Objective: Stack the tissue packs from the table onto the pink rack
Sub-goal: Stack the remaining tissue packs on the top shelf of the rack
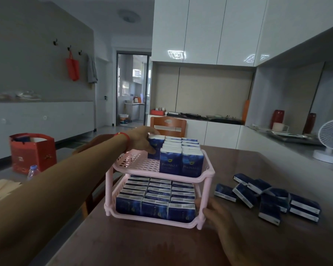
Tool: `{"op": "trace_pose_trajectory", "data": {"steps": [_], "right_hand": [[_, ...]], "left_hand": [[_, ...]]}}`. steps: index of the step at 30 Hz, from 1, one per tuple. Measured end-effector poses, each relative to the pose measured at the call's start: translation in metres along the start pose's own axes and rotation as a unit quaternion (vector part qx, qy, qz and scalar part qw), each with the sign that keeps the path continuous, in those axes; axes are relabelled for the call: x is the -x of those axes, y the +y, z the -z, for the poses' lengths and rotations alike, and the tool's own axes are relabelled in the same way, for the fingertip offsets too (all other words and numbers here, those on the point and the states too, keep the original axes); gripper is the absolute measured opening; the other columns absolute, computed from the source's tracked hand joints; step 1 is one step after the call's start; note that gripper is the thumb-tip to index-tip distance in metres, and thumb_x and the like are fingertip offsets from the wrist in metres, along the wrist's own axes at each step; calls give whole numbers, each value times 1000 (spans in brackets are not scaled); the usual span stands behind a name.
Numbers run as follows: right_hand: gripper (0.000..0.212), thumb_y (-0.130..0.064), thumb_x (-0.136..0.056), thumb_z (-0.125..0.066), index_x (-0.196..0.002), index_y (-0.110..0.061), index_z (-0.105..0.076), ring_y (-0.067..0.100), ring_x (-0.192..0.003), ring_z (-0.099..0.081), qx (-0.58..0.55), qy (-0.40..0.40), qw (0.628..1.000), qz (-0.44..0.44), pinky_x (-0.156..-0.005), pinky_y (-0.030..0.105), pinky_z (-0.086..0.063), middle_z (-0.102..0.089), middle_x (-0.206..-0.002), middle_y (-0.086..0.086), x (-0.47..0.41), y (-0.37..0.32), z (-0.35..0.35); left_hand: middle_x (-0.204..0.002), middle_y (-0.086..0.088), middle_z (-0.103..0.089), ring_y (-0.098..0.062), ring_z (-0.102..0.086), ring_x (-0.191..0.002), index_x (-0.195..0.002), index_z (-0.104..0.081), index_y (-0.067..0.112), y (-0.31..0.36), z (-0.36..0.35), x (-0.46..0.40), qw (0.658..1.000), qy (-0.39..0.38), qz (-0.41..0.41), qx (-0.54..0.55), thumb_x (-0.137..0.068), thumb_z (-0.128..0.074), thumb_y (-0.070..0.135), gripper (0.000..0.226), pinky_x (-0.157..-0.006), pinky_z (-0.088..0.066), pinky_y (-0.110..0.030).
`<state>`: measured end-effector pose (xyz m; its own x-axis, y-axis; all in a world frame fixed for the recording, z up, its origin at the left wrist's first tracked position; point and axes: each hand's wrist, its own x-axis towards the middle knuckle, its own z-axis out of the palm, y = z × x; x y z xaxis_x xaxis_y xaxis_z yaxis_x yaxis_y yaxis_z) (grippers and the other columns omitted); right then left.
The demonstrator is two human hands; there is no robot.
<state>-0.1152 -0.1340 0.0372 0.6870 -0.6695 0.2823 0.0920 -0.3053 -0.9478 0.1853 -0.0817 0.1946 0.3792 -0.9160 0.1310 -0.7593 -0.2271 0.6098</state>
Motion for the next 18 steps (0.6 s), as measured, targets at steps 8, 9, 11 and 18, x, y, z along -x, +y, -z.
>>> {"op": "trace_pose_trajectory", "data": {"steps": [8,9,11,18], "right_hand": [[36,0,-98,-53,-73,-23,-63,-5,-61,-62,91,80,993,2,-64,8,-47,-63,-62,-7,-10,17,2],[33,-1,-99,-53,-74,-20,-63,-2,-60,-62,95,79,992,2,-62,9,-47,-63,-60,-3,-10,16,2],[27,-3,-99,-53,-78,-14,-66,7,-65,-63,110,89,990,8,-62,12,-47,-67,-66,0,-11,17,1],[24,-8,-101,-52,-82,-9,-67,19,-74,-67,132,76,988,12,-69,17,-51,-70,-81,7,-6,19,2]], "left_hand": [[-104,3,-63,-23,-61,-106,-128,-58,20,2,-3,-2,1000,-1,-14,-1,-77,-76,-3,59,-96,-51,-42],[-106,2,-64,-23,-61,-106,-127,-59,20,2,-4,-2,1000,0,-17,0,-77,-76,-3,58,-96,-51,-42],[-111,-1,-66,-23,-62,-108,-126,-60,21,1,-5,-3,1000,0,-29,-5,-78,-77,0,55,-98,-51,-45],[-118,0,-69,-21,-65,-111,-124,-59,26,-5,-9,-2,999,-16,-45,14,-77,-79,3,56,-101,-52,-49]]}}
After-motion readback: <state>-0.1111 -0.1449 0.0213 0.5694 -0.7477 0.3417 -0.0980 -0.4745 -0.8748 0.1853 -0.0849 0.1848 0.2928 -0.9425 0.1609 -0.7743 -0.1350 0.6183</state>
